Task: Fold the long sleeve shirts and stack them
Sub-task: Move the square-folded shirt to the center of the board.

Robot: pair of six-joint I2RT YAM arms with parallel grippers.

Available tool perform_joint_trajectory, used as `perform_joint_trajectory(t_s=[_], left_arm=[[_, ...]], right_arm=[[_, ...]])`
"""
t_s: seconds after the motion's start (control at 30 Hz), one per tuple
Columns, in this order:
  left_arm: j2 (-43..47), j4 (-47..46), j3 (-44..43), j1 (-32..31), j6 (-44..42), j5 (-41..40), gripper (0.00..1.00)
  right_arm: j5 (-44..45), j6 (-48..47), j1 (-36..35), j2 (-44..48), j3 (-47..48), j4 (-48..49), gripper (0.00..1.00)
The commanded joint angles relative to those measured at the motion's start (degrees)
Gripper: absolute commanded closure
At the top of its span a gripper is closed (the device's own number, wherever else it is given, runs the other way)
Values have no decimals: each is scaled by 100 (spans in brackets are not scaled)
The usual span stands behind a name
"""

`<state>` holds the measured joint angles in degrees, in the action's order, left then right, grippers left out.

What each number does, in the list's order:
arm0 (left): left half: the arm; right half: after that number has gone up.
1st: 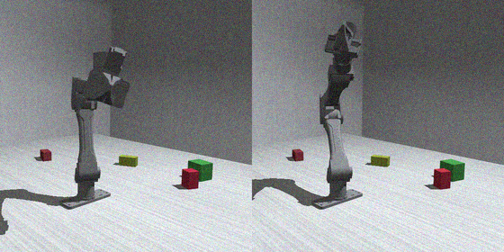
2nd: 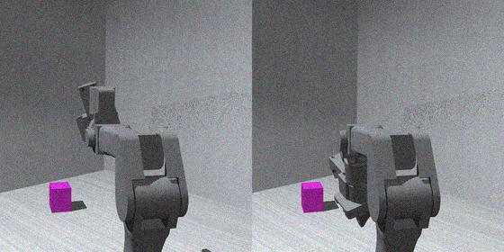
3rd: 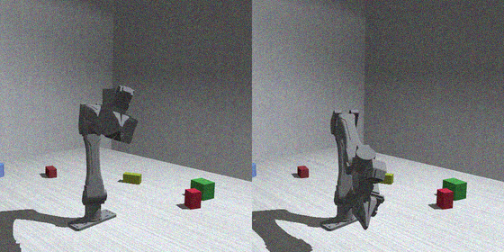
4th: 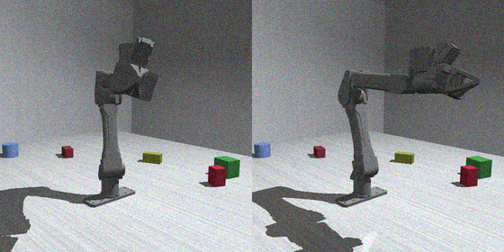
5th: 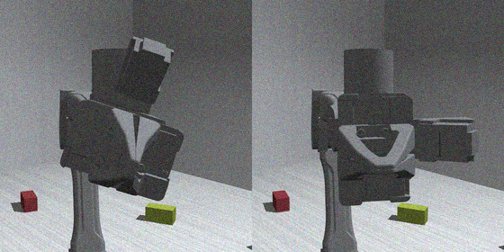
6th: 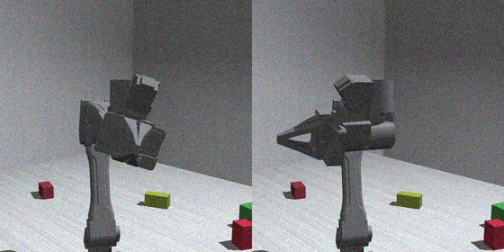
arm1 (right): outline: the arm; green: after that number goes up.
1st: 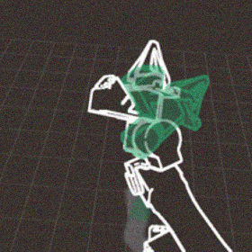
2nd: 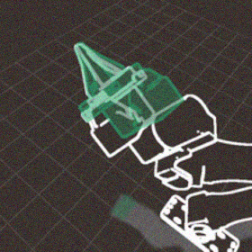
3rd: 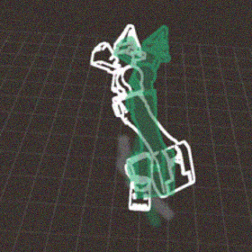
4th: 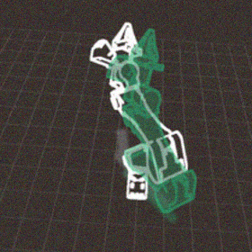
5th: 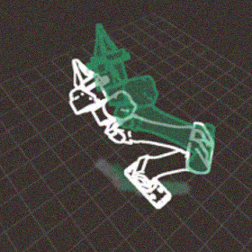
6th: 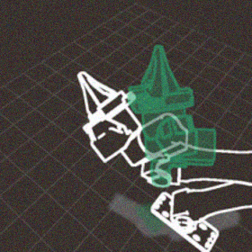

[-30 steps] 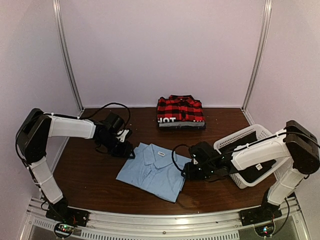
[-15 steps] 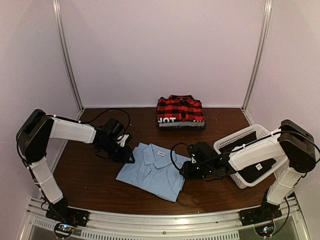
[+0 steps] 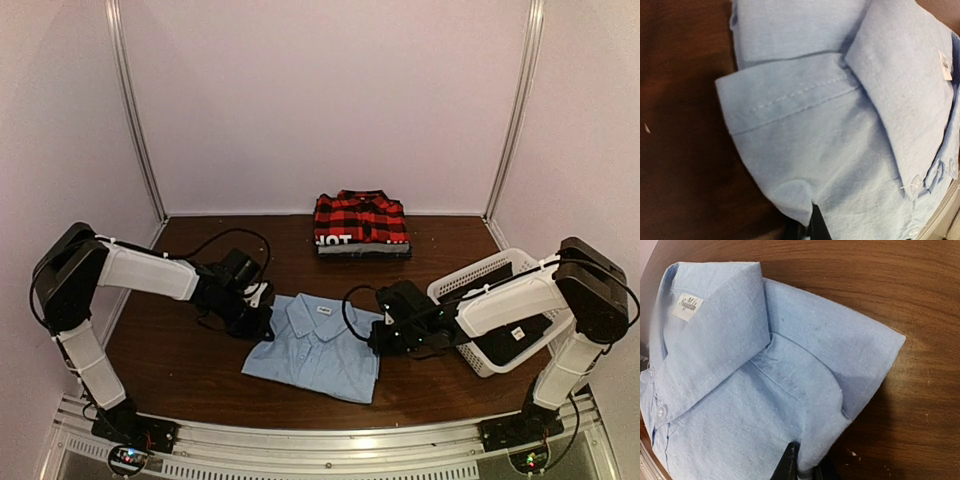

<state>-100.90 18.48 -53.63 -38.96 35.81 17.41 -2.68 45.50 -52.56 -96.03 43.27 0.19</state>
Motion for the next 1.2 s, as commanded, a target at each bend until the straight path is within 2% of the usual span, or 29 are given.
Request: perform_joint_trajectory(t_s=[0.0, 0.2, 0.33, 0.43, 0.47, 0.5, 0.6, 0.7, 0.8, 0.97, 1.17], left_arm=[[294, 141, 337, -513, 607, -186, 100], [820, 212, 906, -1023, 1292, -552, 100], [1063, 187, 1078, -1118, 1491, -703, 99], [1107, 277, 902, -1118, 1493, -910, 85], [1108, 357, 787, -1122, 1464, -978, 77], [1108, 421, 683, -1122, 1441, -1029, 74], [1153, 775, 294, -1114, 1248, -1422, 69], [1206, 1219, -293, -1114, 936, -2109, 62], [1114, 1278, -799, -999, 554, -2388, 56], [378, 805, -1692, -554, 47, -2110, 56], [-619, -247, -2684, 1, -298, -1327, 57]], right_arm=[[52, -178, 27, -76, -24, -402, 92], [97, -232, 19, 361, -347, -748, 93], [95, -268, 18, 517, -362, -953, 92], [66, -293, 8, 594, -256, -1067, 86], [77, -300, 8, 625, -193, -1135, 83], [108, -312, 8, 667, -135, -1207, 78], [205, -322, 8, 861, 66, -1418, 63], [360, -362, 9, 1081, 316, -1587, 52], [617, -429, 24, 1303, 544, -1686, 43], [1079, -560, 77, 1581, 996, -1845, 37], [1660, -680, 134, 1984, 1452, -2033, 36]])
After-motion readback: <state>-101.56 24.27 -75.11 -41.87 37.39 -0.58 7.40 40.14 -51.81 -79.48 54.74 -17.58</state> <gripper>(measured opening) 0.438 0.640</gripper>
